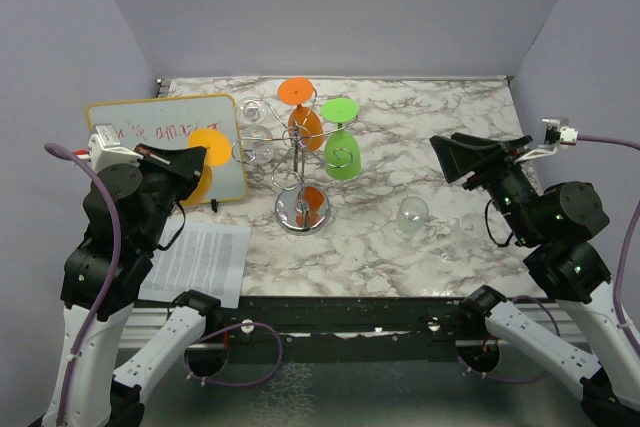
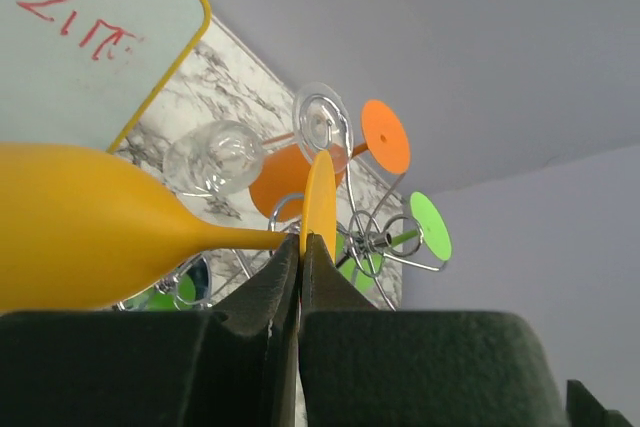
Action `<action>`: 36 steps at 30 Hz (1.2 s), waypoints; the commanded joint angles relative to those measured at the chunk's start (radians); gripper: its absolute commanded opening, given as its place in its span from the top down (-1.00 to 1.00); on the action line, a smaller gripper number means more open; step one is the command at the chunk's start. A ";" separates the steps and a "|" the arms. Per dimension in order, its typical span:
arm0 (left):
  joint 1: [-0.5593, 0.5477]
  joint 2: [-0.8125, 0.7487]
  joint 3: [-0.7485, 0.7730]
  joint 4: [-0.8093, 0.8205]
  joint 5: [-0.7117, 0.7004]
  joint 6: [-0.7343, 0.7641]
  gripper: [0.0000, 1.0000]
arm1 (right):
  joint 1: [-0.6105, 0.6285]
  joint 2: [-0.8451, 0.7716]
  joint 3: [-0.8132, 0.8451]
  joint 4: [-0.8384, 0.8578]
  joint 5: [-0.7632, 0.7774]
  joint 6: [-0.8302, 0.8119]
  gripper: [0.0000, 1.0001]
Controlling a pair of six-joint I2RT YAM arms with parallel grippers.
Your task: Place the wine glass upside down on the wine glass rack
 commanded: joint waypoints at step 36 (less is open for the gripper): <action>0.005 0.079 -0.192 0.233 0.379 -0.335 1.00 | 0.005 0.087 -0.145 0.001 0.314 0.079 -0.33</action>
